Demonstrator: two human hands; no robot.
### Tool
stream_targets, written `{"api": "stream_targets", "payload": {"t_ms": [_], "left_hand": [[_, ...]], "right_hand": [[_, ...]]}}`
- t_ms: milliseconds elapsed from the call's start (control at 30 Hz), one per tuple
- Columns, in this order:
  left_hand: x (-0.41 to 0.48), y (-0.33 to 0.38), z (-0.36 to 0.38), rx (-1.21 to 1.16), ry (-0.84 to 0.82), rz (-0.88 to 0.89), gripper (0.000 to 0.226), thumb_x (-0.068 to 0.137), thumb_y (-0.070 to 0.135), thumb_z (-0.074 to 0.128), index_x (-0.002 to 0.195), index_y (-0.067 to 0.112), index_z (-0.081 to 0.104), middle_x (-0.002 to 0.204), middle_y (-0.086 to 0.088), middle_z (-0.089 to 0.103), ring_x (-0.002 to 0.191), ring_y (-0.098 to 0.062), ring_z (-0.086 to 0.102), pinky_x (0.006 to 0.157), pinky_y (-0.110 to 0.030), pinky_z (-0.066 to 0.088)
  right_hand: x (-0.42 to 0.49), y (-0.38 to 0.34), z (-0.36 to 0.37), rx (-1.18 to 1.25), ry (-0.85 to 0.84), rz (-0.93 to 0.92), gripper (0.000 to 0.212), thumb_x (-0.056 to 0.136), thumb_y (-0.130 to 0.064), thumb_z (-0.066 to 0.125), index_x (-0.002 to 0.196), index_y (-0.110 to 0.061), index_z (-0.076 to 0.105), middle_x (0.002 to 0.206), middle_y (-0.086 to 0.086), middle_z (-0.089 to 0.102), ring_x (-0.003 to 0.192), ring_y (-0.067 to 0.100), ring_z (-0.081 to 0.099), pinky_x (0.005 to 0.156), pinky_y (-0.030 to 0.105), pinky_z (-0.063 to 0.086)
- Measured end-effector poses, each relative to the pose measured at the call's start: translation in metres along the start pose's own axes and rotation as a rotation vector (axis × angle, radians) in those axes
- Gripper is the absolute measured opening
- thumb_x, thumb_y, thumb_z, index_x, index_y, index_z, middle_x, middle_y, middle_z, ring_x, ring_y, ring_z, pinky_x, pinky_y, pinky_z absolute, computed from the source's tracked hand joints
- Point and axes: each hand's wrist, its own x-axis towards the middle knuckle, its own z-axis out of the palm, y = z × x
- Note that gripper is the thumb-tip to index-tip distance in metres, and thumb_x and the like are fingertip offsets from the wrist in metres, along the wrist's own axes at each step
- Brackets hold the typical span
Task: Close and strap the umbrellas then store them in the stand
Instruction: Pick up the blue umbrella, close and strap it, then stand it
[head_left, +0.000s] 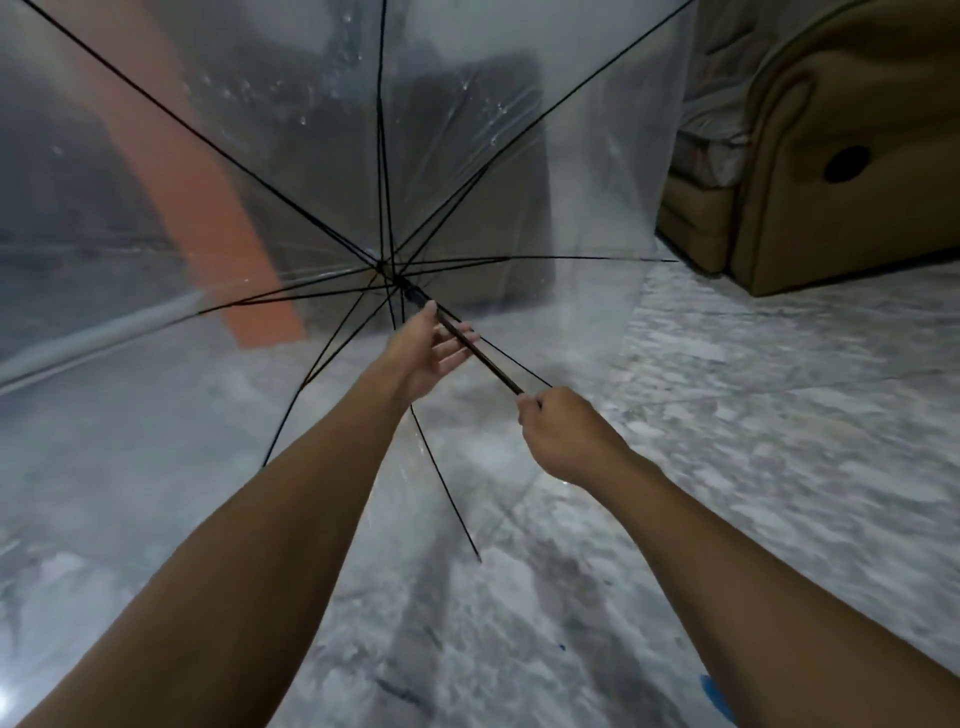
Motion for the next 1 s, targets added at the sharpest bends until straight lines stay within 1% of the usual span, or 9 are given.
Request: {"api": "stream_targets", "payload": {"t_ms": [100, 267, 500, 633, 733, 800, 867, 933, 1000], "left_hand": [[0.010, 0.014, -0.004, -0.106, 0.037, 0.007, 0.049, 0.104, 0.040, 0.033, 0.115, -0.002, 0.055, 0.119, -0.012, 0.064, 0.095, -0.020, 0.066, 0.067, -0.030, 0.057], [0.012, 0.026, -0.006, -0.219, 0.092, -0.023, 0.045, 0.103, 0.042, 0.036, 0.087, 0.005, 0.056, 0.081, -0.004, 0.060, 0.076, -0.018, 0.061, 0.078, -0.029, 0.050], [0.011, 0.035, -0.002, -0.472, 0.075, 0.046, 0.040, 0.106, 0.027, 0.017, 0.071, 0.015, 0.031, 0.047, 0.000, 0.030, 0.039, -0.015, 0.027, 0.058, -0.028, 0.043], [0.005, 0.039, -0.002, -0.452, 0.050, 0.083, 0.033, 0.100, 0.013, 0.013, 0.070, 0.017, 0.027, 0.045, -0.001, 0.028, 0.038, -0.017, 0.029, 0.056, -0.027, 0.049], [-0.008, 0.035, 0.015, -0.419, 0.014, 0.075, 0.035, 0.102, 0.018, 0.016, 0.070, 0.017, 0.026, 0.043, -0.002, 0.029, 0.036, -0.017, 0.035, 0.049, -0.024, 0.053], [-0.023, 0.027, 0.038, -0.398, -0.040, 0.033, 0.042, 0.106, 0.027, 0.019, 0.067, 0.017, 0.029, 0.039, 0.000, 0.027, 0.032, -0.015, 0.031, 0.041, -0.019, 0.046], [-0.032, 0.020, 0.056, -0.406, -0.120, 0.001, 0.046, 0.106, 0.040, 0.020, 0.067, 0.017, 0.030, 0.039, 0.003, 0.024, 0.028, -0.011, 0.022, 0.031, -0.014, 0.027], [-0.034, 0.023, 0.062, -0.380, -0.143, 0.043, 0.046, 0.105, 0.046, 0.019, 0.069, 0.018, 0.029, 0.039, 0.005, 0.021, 0.027, -0.008, 0.017, 0.027, -0.017, 0.015], [-0.032, 0.027, 0.058, -0.388, -0.121, 0.079, 0.045, 0.104, 0.046, 0.018, 0.069, 0.019, 0.028, 0.039, 0.006, 0.020, 0.027, -0.006, 0.016, 0.027, -0.018, 0.011]], "right_hand": [[-0.012, -0.008, -0.008, -0.040, 0.011, -0.018, 0.040, 0.104, -0.036, 0.034, 0.072, -0.015, 0.044, 0.064, -0.001, 0.043, 0.054, 0.018, 0.039, 0.048, 0.027, 0.028], [-0.031, -0.022, -0.020, -0.067, 0.012, -0.045, 0.038, 0.105, -0.032, 0.033, 0.073, -0.014, 0.044, 0.063, -0.002, 0.042, 0.051, 0.014, 0.037, 0.046, 0.027, 0.025], [-0.044, -0.036, -0.019, -0.091, 0.002, -0.042, 0.034, 0.105, -0.031, 0.033, 0.092, -0.010, 0.057, 0.084, 0.007, 0.057, 0.066, 0.022, 0.050, 0.051, 0.027, 0.033], [-0.044, -0.039, -0.018, -0.093, -0.003, -0.023, 0.039, 0.106, -0.034, 0.034, 0.106, -0.008, 0.063, 0.087, 0.009, 0.062, 0.073, 0.026, 0.056, 0.061, 0.029, 0.040], [-0.034, -0.044, -0.015, -0.014, 0.002, -0.011, 0.036, 0.105, -0.032, 0.039, 0.108, -0.005, 0.064, 0.099, 0.014, 0.069, 0.084, 0.030, 0.064, 0.070, 0.034, 0.049], [-0.022, -0.048, -0.015, 0.061, 0.024, 0.013, 0.031, 0.104, -0.028, 0.044, 0.106, -0.003, 0.063, 0.104, 0.015, 0.069, 0.087, 0.028, 0.062, 0.070, 0.033, 0.046], [-0.012, -0.050, -0.018, 0.111, 0.051, 0.036, 0.031, 0.104, -0.028, 0.044, 0.105, -0.003, 0.062, 0.102, 0.016, 0.068, 0.081, 0.027, 0.058, 0.068, 0.032, 0.042], [-0.010, -0.052, -0.020, 0.099, 0.065, 0.018, 0.036, 0.104, -0.032, 0.040, 0.108, -0.005, 0.063, 0.095, 0.012, 0.065, 0.078, 0.027, 0.058, 0.068, 0.031, 0.043], [-0.012, -0.053, -0.018, 0.097, 0.067, -0.016, 0.037, 0.104, -0.034, 0.038, 0.108, -0.007, 0.064, 0.093, 0.010, 0.065, 0.081, 0.026, 0.060, 0.071, 0.033, 0.045]]}}
